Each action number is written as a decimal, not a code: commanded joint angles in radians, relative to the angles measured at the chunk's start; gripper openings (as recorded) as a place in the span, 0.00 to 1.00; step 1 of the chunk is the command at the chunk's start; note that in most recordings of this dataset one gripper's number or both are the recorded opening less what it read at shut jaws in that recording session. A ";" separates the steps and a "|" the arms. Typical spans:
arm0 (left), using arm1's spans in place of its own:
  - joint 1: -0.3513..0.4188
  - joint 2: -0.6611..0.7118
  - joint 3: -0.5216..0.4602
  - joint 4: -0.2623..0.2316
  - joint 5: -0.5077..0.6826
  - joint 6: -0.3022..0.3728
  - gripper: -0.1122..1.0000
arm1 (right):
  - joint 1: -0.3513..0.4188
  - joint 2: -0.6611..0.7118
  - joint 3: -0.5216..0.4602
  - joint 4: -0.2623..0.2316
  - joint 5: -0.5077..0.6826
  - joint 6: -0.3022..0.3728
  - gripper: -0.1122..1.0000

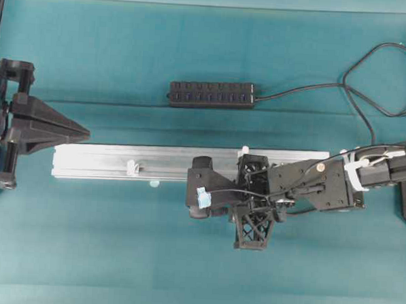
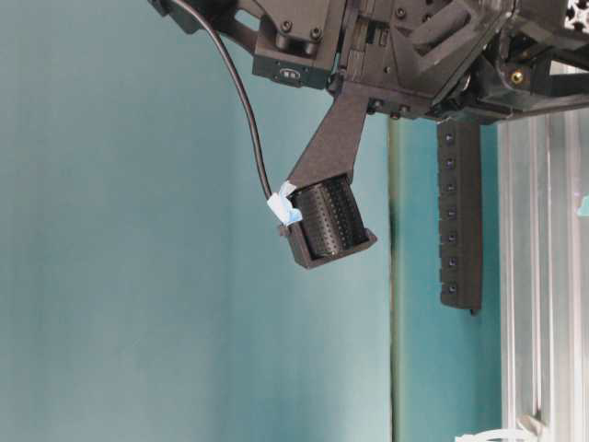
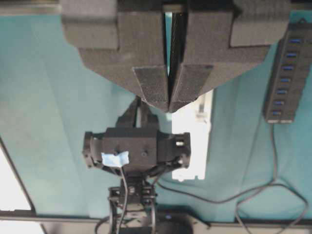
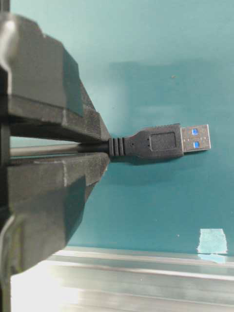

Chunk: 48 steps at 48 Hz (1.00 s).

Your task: Pass the USB cable through three rings with both arms.

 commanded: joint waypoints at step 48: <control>0.002 0.002 -0.031 0.002 -0.011 0.002 0.12 | 0.000 -0.055 -0.186 -0.052 0.308 -0.043 0.05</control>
